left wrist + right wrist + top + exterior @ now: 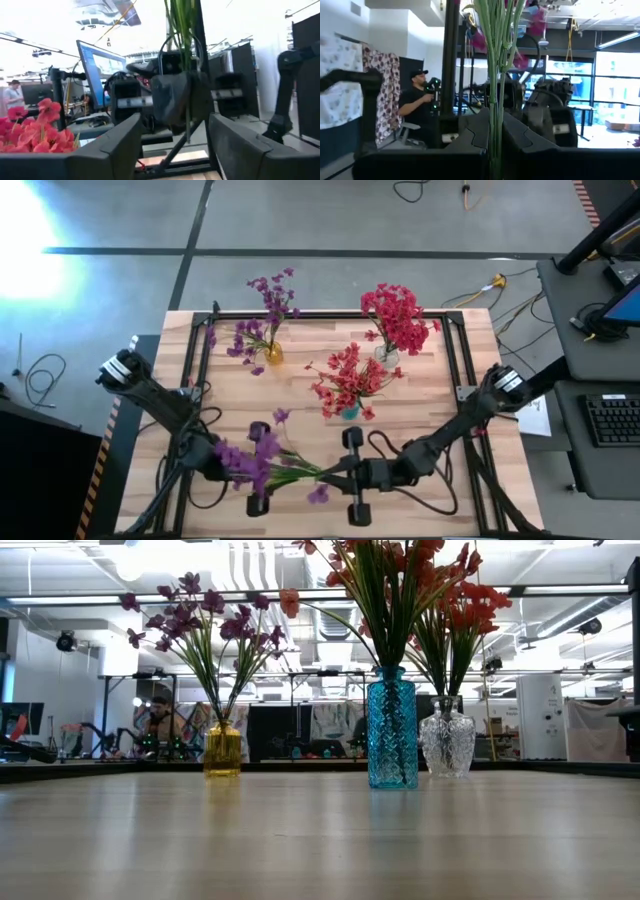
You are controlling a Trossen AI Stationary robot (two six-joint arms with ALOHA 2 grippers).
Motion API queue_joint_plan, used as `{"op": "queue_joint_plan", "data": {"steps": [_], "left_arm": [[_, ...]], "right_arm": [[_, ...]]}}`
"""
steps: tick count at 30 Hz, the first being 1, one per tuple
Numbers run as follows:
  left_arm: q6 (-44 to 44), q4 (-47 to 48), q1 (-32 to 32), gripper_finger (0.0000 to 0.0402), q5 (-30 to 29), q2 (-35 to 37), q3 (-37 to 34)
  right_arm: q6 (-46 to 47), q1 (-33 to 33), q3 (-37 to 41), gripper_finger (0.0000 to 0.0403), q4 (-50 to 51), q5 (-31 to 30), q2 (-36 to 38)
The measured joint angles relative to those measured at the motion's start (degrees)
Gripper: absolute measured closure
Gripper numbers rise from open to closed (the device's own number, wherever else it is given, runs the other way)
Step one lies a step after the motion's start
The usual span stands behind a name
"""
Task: Sort flowers into vase by color
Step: Put the violet flowers into the yellow vase
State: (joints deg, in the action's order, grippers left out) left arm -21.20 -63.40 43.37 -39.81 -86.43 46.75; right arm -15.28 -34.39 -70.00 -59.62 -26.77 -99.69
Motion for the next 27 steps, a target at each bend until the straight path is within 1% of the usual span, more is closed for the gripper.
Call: {"op": "queue_joint_plan", "data": {"steps": [3, 7, 12, 16, 20, 27], "left_arm": [[-2.1, -0.2, -0.3, 0.0172, 0.3, -1.1, 1.7], [-3.8, 0.0, -0.3, 0.0169, 3.0, -2.2, 3.5], [-3.8, -0.1, -0.6, 0.0174, 3.0, -2.8, 5.1], [-3.8, -0.1, -1.0, 0.0188, 3.0, -3.1, 5.5], [-3.9, 0.3, -1.2, 0.0226, 3.0, -3.3, 5.8], [-4.3, 0.4, -1.3, 0.0336, 2.9, -3.3, 5.8]], "right_arm": [[0.2, 0.6, -0.5, 0.0390, 0.2, 0.2, -1.1], [0.2, 1.3, -0.8, 0.0390, 0.0, 0.2, -2.4], [-0.2, 2.0, -0.8, 0.0390, 0.2, 0.3, -3.6], [-0.2, 2.5, -0.8, 0.0390, 0.2, 1.6, -4.2], [0.2, 2.8, -0.8, 0.0390, 0.1, 1.7, -4.5], [0.3, 3.3, -0.8, 0.0390, 0.1, 1.7, -4.5]]}}
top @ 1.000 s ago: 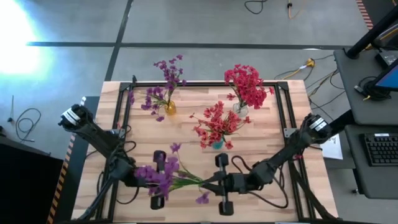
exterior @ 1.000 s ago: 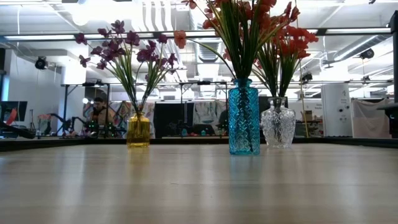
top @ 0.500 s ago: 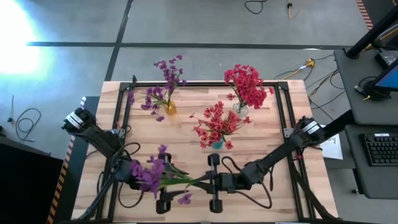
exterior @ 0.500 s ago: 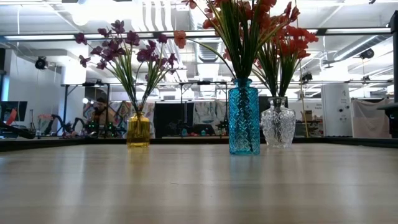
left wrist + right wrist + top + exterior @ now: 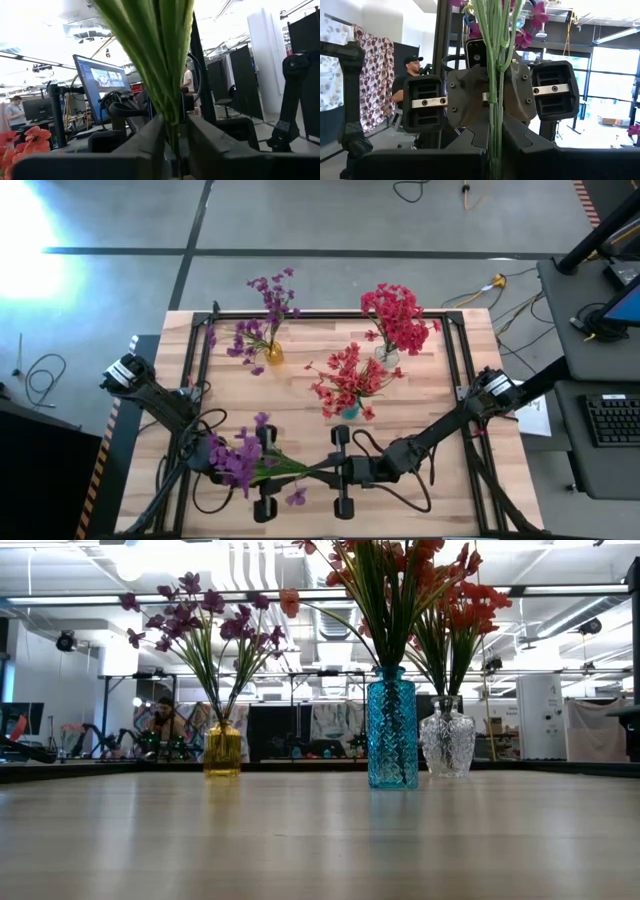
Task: Sort flowers into vase by color
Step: Put the violet flowers into the yellow vase
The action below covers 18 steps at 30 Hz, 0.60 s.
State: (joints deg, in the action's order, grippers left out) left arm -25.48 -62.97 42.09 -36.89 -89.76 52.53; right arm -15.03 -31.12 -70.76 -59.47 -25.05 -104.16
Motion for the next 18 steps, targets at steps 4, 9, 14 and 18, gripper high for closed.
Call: {"op": "queue_joint_plan", "data": {"steps": [4, 9, 14, 18], "left_arm": [[-0.1, -0.1, -0.1, 0.0381, -0.1, 0.0, 0.0], [0.3, -0.1, -0.8, 0.0397, 0.0, 0.0, 0.0], [-0.9, -0.1, -1.1, 0.0399, 0.2, 0.0, 0.0], [-1.0, 0.0, -1.1, 0.0401, 0.1, 0.0, 0.0]], "right_arm": [[0.0, 0.1, 0.0, 0.0390, 0.1, 0.1, 0.0], [0.0, 0.2, 0.0, 0.0390, 0.3, 0.0, 0.0], [0.1, 0.2, 0.0, 0.0390, 0.6, -0.3, 0.0], [1.5, 0.2, 0.0, 0.0390, 1.0, -0.5, 0.0]]}}
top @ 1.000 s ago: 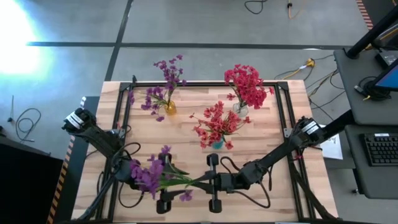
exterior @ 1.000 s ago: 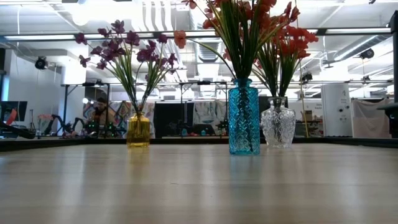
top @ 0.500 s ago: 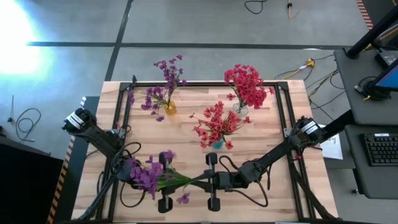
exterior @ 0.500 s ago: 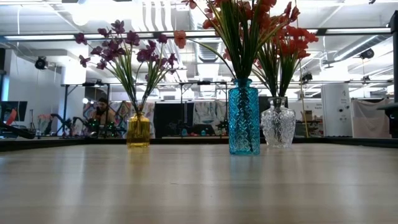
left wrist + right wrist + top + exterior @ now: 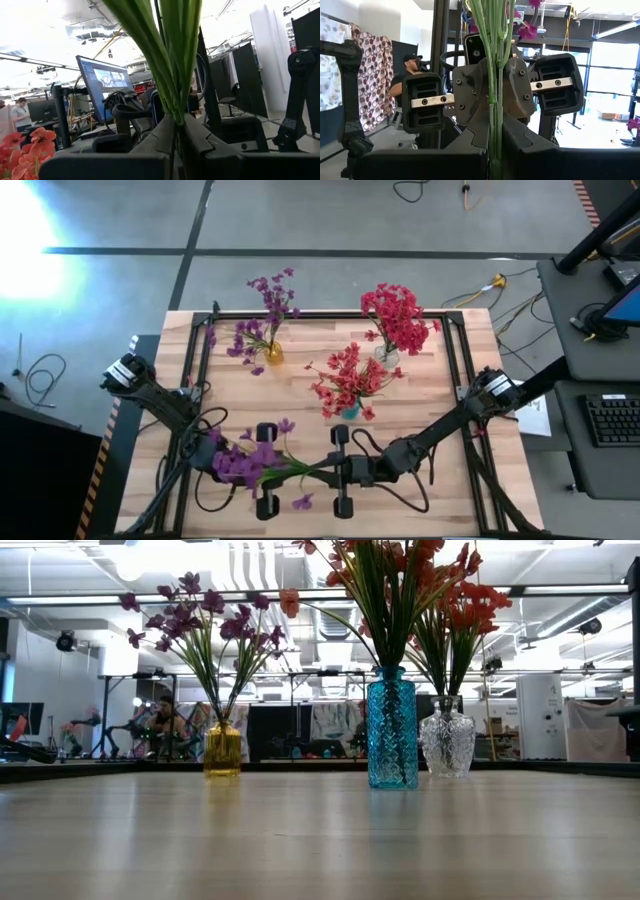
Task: Sort flowers into vase by color
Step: Put the violet flowers into the yellow vase
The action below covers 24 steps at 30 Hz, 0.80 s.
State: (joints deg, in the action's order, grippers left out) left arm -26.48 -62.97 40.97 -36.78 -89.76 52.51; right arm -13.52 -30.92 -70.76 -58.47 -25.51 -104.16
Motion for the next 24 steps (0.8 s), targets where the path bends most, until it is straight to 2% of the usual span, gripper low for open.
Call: {"op": "queue_joint_plan", "data": {"steps": [6, 9, 13, 18, 24], "left_arm": [[0.0, 0.2, 0.0, 0.0401, -0.2, 0.0, 0.0], [0.0, 0.1, 0.1, 0.0401, -0.2, 0.1, 0.0], [0.0, 0.5, 0.3, 0.0402, -0.5, 0.1, 0.0], [-0.8, 3.3, 2.0, 0.0401, -7.1, 0.9, 0.0], [-1.6, 9.4, 4.6, 0.0401, -16.0, 2.7, 0.0]], "right_arm": [[2.1, 0.0, 0.0, 0.0376, 1.2, -0.2, 0.0], [3.6, 0.0, 0.0, 0.0343, 2.5, -1.2, 0.0], [4.7, -0.3, 0.0, 0.0285, 5.6, -5.6, 0.3], [4.2, -2.3, 0.0, 0.0224, 9.7, -11.9, 1.5], [4.0, -4.8, -1.2, 0.0181, 16.9, -19.8, 4.2]]}}
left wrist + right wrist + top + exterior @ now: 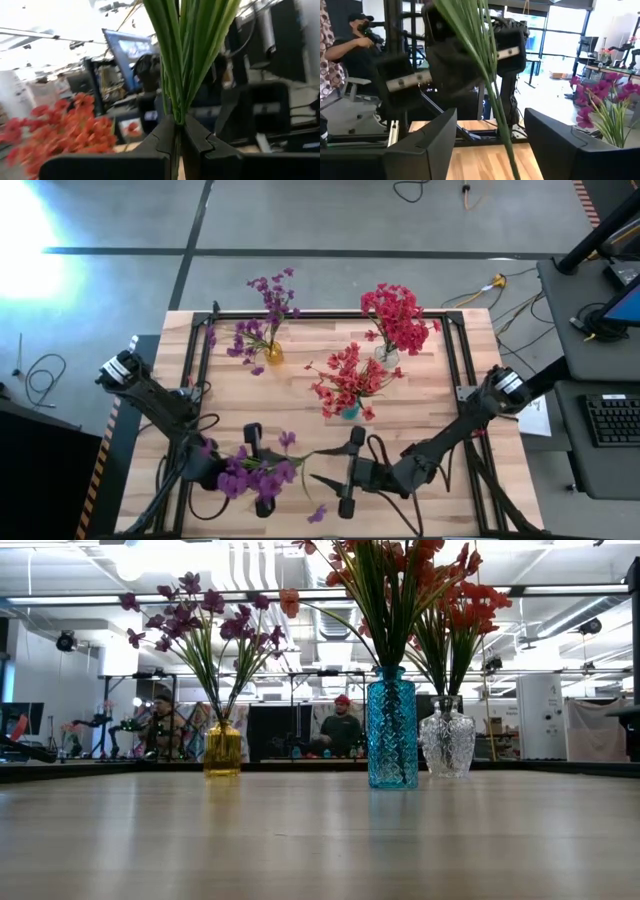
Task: Sort flowers into vase by color
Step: Put the violet flowers into the yellow vase
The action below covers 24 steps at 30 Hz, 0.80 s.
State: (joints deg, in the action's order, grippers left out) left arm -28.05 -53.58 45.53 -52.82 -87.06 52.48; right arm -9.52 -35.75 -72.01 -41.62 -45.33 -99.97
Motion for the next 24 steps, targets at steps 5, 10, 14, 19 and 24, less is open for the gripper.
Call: {"op": "queue_joint_plan", "data": {"steps": [5, 10, 14, 19, 24], "left_arm": [[0.6, 5.0, 0.5, 0.0401, -3.7, 0.3, 0.0], [2.2, 6.1, 0.5, 0.0401, -3.8, 0.3, 0.0], [2.3, 6.2, 0.5, 0.0401, -3.8, 0.3, 0.0], [3.0, 7.6, 0.2, 0.0401, -4.0, 0.3, 0.0], [3.3, 8.7, -0.4, 0.0401, -8.5, 0.1, 0.0]], "right_arm": [[-0.3, -0.4, -4.7, 0.0159, 6.6, -0.3, 0.2], [3.9, 1.3, -9.8, 0.0136, 16.9, 0.8, -0.2], [5.3, 2.2, -10.7, 0.0120, 18.5, 1.7, -0.2], [5.2, 3.4, -11.2, 0.0108, 18.2, 4.8, -0.2], [6.8, 5.0, -11.2, 0.0114, 18.2, 10.6, -0.3]]}}
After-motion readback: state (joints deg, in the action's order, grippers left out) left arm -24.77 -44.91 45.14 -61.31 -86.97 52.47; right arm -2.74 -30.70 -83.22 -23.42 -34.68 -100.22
